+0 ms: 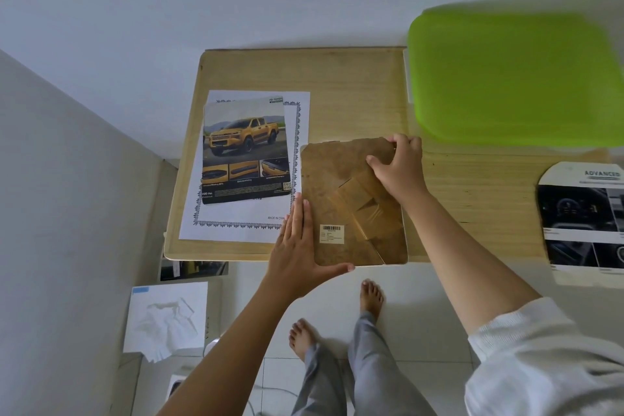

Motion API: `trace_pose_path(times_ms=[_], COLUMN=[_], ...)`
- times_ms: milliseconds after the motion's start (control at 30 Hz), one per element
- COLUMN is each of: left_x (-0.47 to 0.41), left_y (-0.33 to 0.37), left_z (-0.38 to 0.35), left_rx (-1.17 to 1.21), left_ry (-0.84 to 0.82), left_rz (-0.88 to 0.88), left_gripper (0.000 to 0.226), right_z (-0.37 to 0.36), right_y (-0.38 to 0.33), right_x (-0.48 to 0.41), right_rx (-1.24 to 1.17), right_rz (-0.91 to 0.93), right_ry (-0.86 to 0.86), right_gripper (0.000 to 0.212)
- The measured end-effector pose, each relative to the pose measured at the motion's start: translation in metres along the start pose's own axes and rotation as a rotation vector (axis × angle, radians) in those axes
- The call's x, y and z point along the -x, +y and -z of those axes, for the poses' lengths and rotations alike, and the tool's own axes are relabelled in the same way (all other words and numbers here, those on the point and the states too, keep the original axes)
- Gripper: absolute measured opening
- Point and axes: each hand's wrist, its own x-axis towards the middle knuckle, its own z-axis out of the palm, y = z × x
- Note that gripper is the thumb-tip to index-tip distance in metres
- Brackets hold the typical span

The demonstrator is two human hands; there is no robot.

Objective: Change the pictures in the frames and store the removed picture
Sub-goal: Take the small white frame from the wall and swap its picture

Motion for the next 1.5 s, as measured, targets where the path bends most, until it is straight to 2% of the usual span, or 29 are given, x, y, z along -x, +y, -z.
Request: trace_pose_path(times_ms=[233,433,667,1100,1233,1500], left_x=[0.0,0.0,0.003,0.02,0.02,0.022], left_y=[0.0,0.0,-0.002,-0.007,-0.009,-0.017], left_z=[0.002,0.002,0.007,0.004,0.004,-0.002], left_rx=[0.009,0.012,-0.011,-0.02,-0.014,-0.05], left_ry=[0.002,0.003,0.014,0.039,0.061,0.061], left_rz=[0.008,0.015,-0.043,-0.004,0.001,-0.031], left_gripper=[0.133,0.133,0.133,0.135,0.135,0.136], right_z=[0.009,0.012,0.02,0.016,0.006,0.007], right_y=[-0.001,0.015,0.031,0.021,0.034,0.036], right_x=[0.007,0.026,0.041,0.061,0.087,0.084], right_rx=[-0.039,-0.071,-0.149,-0.355,-0.296,-0.432], right_rz=[-0.029,-0.037,-0.124,-0.166,-0.112,-0.157], right_ry=[-0.037,-0.12,-0.196,-0.253,-0.199,-0.216], right_gripper=[0.05,0.069,0.073,0.071,0.067,0.066])
